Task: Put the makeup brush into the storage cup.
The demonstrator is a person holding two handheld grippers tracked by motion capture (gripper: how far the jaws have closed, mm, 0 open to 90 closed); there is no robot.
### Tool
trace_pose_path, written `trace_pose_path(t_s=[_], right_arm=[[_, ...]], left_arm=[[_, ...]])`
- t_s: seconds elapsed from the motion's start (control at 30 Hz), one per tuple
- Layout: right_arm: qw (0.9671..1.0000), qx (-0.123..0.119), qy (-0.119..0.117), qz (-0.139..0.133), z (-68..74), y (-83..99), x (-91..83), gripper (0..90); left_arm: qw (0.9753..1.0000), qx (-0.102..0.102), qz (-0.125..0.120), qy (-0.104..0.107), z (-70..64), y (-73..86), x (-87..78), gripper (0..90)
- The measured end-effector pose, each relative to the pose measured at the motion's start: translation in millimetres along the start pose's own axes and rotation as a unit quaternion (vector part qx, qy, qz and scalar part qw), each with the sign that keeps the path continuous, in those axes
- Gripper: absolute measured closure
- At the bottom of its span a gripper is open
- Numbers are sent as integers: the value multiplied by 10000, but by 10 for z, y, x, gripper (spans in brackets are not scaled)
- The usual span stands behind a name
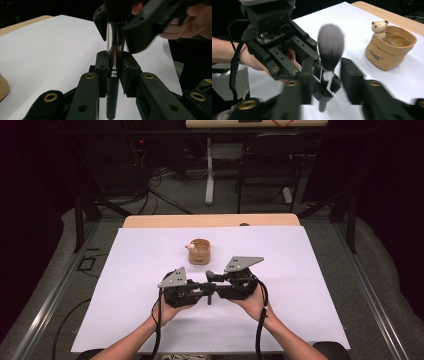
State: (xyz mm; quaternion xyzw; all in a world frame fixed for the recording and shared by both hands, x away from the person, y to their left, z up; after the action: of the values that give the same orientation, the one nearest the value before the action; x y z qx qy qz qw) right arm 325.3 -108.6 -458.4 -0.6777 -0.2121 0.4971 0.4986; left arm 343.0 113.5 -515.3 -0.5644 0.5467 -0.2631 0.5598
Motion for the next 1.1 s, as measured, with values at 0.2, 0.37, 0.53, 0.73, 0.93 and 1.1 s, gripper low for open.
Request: trace_pose_path(t_s=[0.2,0.37,0.53,0.73,0.93,1.1], right_arm=[[9997,-106,48,-198,-33,94,-172,87],[9993,-176,125,-297,-37,169,-290,48],[9992,-189,153,-316,-36,182,-312,24],[9986,-257,297,-367,-29,396,-527,13],[9985,-192,388,-334,-20,534,-586,9],[9984,-184,461,-279,5,634,-606,12]], left_arm=[[9999,-15,-71,-88,47,-40,-71,777],[9998,-51,-121,-124,73,-61,-102,777],[9997,8,-113,-229,97,-100,-129,777],[9994,39,-114,-317,173,-166,-163,777],[9989,126,-136,-434,255,-286,-193,777],[9983,202,-144,-528,315,-387,-208,776]])
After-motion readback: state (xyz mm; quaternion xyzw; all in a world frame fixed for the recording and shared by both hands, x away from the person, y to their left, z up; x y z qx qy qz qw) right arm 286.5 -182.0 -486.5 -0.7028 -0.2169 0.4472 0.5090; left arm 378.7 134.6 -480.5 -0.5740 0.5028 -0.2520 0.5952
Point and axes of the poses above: each handheld gripper's, and its own axes: x roughly forward along the jaws, y roughly out of its underside, z roughly to its left, the point moved 1 cm from there along x, roughly forward along the jaws, and after that the axes turned 7 degrees about -x, right-handed, at the moved point
